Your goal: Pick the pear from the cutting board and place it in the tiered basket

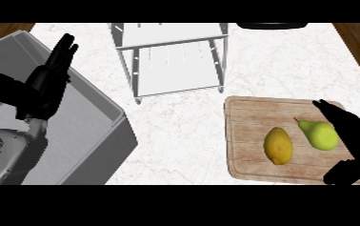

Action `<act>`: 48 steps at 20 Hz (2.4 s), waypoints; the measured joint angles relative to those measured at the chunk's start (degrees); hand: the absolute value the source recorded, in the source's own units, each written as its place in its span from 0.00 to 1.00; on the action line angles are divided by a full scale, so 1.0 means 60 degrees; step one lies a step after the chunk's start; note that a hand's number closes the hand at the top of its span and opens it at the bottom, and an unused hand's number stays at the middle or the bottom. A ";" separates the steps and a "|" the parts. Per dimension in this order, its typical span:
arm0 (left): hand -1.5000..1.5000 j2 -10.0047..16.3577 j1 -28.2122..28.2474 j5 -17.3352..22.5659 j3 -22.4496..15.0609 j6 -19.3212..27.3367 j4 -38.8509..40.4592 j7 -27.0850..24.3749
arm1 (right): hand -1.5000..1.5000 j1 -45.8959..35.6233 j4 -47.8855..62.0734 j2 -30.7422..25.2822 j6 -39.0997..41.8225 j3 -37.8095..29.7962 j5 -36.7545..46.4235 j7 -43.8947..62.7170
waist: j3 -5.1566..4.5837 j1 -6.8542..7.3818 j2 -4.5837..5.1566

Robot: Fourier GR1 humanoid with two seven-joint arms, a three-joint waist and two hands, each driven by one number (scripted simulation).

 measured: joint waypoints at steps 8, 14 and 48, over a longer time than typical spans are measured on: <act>0.50 0.0016 -0.0027 0.0082 0.0017 -0.0205 0.0023 -0.0038 | 0.00 -0.0023 0.1126 0.0300 -0.0497 -0.0091 0.0238 -0.0721 | -0.0002 0.0033 0.0021; 0.50 0.0036 -0.0094 0.0067 -0.0067 -0.0148 0.0066 0.0054 | 0.00 -0.0246 0.1895 0.0527 -0.0693 -0.0024 0.0437 -0.1157 | -0.0007 0.0051 0.0018; 0.50 0.0239 0.0323 0.0248 -0.0001 0.0051 -0.0089 -0.0060 | 1.00 -0.0694 -0.0645 0.4342 -0.2093 0.1402 0.2578 0.1811 | -0.0051 -0.0330 -0.0136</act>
